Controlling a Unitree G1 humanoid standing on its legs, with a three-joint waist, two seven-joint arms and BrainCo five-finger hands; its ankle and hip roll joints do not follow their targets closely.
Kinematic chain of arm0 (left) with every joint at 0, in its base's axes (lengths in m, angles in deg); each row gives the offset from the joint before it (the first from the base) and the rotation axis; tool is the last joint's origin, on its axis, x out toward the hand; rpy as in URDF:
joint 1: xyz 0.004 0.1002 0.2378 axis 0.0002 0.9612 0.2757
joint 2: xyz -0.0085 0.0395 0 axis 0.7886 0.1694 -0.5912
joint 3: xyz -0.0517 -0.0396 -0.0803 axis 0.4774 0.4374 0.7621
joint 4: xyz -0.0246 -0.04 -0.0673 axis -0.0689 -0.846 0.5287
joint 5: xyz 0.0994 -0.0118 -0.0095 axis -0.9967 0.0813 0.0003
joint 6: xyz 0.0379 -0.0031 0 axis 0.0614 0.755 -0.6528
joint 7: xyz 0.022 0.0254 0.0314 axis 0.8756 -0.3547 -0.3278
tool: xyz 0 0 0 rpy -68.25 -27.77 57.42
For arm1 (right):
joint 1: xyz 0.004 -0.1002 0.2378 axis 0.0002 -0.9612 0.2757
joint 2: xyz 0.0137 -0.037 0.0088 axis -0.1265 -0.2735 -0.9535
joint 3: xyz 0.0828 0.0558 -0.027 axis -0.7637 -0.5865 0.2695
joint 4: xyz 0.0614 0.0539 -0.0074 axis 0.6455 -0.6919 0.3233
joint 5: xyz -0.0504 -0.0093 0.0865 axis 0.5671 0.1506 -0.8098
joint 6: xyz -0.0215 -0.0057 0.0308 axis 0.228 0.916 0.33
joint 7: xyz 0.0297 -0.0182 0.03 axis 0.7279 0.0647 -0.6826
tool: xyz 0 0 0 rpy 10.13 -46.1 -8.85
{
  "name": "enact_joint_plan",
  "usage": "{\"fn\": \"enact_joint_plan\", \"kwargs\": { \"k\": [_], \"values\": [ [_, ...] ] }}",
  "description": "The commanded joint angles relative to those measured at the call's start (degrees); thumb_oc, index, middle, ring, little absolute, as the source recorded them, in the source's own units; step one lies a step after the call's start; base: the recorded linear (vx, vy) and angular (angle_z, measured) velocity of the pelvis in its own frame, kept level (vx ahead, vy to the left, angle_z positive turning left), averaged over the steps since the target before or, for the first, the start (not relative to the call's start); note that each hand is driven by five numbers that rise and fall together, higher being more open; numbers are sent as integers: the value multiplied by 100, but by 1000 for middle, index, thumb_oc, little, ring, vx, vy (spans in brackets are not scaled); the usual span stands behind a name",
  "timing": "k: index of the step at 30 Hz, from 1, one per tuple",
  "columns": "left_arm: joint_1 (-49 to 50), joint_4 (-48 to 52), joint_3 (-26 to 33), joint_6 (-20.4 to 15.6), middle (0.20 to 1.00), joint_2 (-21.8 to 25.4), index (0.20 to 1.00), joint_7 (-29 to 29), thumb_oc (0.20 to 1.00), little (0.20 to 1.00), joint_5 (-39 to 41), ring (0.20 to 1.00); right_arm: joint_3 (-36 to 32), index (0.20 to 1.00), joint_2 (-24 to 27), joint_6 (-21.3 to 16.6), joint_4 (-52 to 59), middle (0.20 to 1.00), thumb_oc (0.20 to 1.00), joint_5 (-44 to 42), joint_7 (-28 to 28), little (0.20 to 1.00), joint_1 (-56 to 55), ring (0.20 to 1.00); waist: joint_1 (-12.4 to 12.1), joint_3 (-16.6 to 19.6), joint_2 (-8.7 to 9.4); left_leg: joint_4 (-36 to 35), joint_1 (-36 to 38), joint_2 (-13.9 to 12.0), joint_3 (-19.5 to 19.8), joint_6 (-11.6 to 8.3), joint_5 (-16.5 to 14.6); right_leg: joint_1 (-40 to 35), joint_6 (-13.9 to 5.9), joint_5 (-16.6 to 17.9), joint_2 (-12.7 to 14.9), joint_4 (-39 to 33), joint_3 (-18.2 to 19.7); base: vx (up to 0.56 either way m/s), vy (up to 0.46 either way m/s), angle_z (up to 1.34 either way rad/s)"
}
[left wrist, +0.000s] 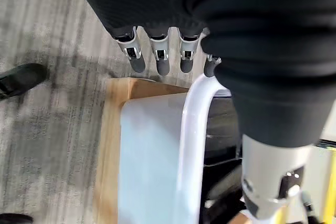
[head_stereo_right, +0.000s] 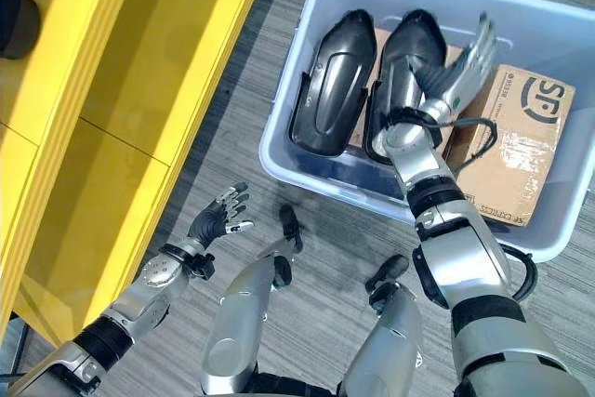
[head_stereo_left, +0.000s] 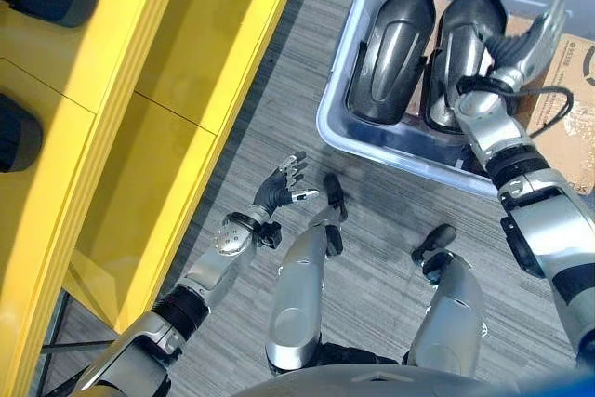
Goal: Move parts from the plastic box to the shelf.
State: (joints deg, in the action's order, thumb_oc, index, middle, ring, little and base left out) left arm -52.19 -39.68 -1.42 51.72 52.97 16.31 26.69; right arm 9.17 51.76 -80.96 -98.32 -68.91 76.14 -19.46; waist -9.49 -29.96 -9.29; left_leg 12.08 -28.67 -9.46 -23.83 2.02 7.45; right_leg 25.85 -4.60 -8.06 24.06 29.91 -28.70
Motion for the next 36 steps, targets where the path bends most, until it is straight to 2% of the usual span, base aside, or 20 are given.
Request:
{"fn": "enact_joint_plan", "kwargs": {
  "k": [1,3,5,13,15,22,30,33,36],
  "values": [
    [59,465,-173,-160,1000,-31,1000,-106,1000,1000,98,1000,-40,1000,311,-334,285,1000,1000,500,222,1000,305,1000,-51,17,-170,218,273,-288,-26,-642,-696,294,-334,130,-4,178,217,19,31,-1],
    [93,488,-145,-162,1000,-28,1000,-115,1000,1000,68,1000,-132,1000,309,-354,664,1000,1000,646,119,1000,179,1000,-5,17,-161,211,317,-290,-62,-638,-703,266,-337,137,-9,140,237,16,28,-9],
    [105,482,-126,-149,1000,-35,1000,-106,1000,1000,98,1000,-162,1000,288,-199,878,1000,1000,625,-60,1000,73,1000,27,17,-155,229,334,-297,-78,-635,-714,264,-333,140,-12,134,269,14,16,-10],
    [39,389,-129,-109,1000,-74,1000,-101,1000,1000,120,1000,-187,1000,163,173,458,1000,1000,-35,-185,1000,-8,1000,35,17,-168,262,325,-321,-117,-632,-721,264,-330,141,23,141,268,0,0,0],
    [-21,307,-173,-100,1000,-113,1000,-117,1000,1000,135,1000,-176,1000,119,85,20,1000,1000,-395,-483,1000,56,1000,8,17,-189,292,210,-333,-98,-642,-709,353,-313,129,31,193,264,0,0,0],
    [-113,287,-262,-11,1000,-178,1000,-179,1000,1000,91,1000,60,1000,152,32,-373,1000,1000,-658,-950,1000,232,1000,-52,17,-238,373,-58,-333,-34,-657,-695,608,-270,92,54,341,261,0,0,0],
    [-167,298,-261,39,1000,-186,1000,-189,1000,1000,75,1000,145,1000,181,49,-564,1000,1000,-796,-1098,1000,265,1000,-98,17,-257,439,-252,-317,23,-660,-702,762,-244,55,71,429,239,0,-5,2],
    [-188,232,-272,21,1000,-201,1000,-145,1000,1000,67,1000,239,1000,168,207,-700,1000,1000,-867,-1215,1000,349,1000,-134,17,-276,504,-417,-353,28,-669,-707,911,-239,43,117,519,212,-3,-17,5],
    [-210,245,-280,56,1000,-218,1000,-177,1000,1000,36,1000,253,1000,168,309,-807,1000,1000,-1008,-1031,1000,362,1000,-143,17,-287,527,-506,-372,17,-672,-706,1001,-237,34,137,570,204,-6,-3,5]
  ]
}}
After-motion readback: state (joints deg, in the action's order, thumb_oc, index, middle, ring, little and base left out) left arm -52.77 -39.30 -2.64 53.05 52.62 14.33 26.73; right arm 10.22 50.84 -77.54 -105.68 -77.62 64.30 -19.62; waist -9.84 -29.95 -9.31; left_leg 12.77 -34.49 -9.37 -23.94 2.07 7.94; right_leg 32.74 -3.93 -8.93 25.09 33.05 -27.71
